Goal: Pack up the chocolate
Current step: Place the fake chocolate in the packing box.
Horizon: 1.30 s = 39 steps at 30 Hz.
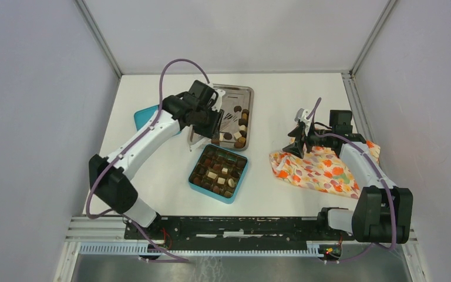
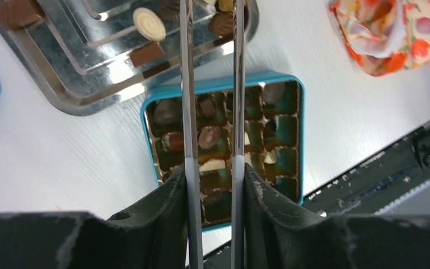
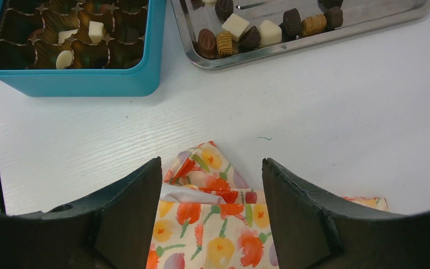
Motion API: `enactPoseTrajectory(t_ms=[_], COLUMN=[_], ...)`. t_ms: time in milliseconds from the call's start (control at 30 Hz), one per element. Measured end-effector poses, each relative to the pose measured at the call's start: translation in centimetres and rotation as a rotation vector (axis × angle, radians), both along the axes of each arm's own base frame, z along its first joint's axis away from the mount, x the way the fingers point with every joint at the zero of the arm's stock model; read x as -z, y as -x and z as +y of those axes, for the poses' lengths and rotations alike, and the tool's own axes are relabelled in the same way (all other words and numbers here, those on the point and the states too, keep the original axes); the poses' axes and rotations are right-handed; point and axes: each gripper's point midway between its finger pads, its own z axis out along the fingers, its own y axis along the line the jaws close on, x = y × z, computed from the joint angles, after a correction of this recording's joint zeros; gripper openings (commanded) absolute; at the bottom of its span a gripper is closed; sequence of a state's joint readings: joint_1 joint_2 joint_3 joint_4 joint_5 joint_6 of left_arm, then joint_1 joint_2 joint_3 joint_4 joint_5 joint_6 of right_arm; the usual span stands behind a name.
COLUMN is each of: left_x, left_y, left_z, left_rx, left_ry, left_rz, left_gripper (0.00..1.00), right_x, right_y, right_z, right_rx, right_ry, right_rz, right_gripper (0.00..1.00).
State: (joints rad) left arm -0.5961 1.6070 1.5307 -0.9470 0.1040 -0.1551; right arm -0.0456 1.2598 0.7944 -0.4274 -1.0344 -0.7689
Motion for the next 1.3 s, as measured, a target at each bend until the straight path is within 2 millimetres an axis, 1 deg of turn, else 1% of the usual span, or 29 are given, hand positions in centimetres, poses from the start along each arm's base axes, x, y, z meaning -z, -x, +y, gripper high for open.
enactPoseTrajectory(t_ms=[233, 333, 533, 667, 800, 900, 1133, 1300], left_x=[-2.5, -2.9, -2.4, -1.9, -1.4, -1.0, -0.6, -0.5], left_y=[4.9, 7.3, 12.6, 15.5, 18.0, 19.3, 20.9, 21.7], left_z=[0.9, 1.5, 3.6, 5.0, 5.5, 5.8, 6.0, 6.0], left_rx=[0.037, 0.054, 0.069, 0.064, 0.068, 0.061, 0.058, 0.074], left_ry=[0.111, 0.145, 0.171, 0.171, 0.180, 0.176, 0.177, 0.164], left_rz=[0.001, 0.019, 0.097, 0.138, 0.183, 0.219, 0.267, 0.290], left_gripper=[0.04, 0.04, 0.05, 0.05, 0.05, 0.05, 0.05, 0.05], right_x=[0.0, 0.0, 0.0, 0.0, 0.1, 0.2, 0.3, 0.3], right_y=[0.0, 0.0, 0.0, 0.0, 0.0, 0.0, 0.0, 0.0], right_z=[0.0, 0.0, 0.0, 0.0, 0.0, 0.0, 0.0, 0.1], right_rx=[0.000, 0.000, 0.000, 0.000, 0.000, 0.000, 0.000, -0.003], right_ry=[0.000, 0.000, 0.000, 0.000, 0.000, 0.000, 0.000, 0.000], right_rz=[0.000, 0.000, 0.001, 0.000, 0.003, 0.006, 0.010, 0.012], right_gripper=[0.72, 0.72, 0.72, 0.72, 0.72, 0.72, 0.72, 0.72])
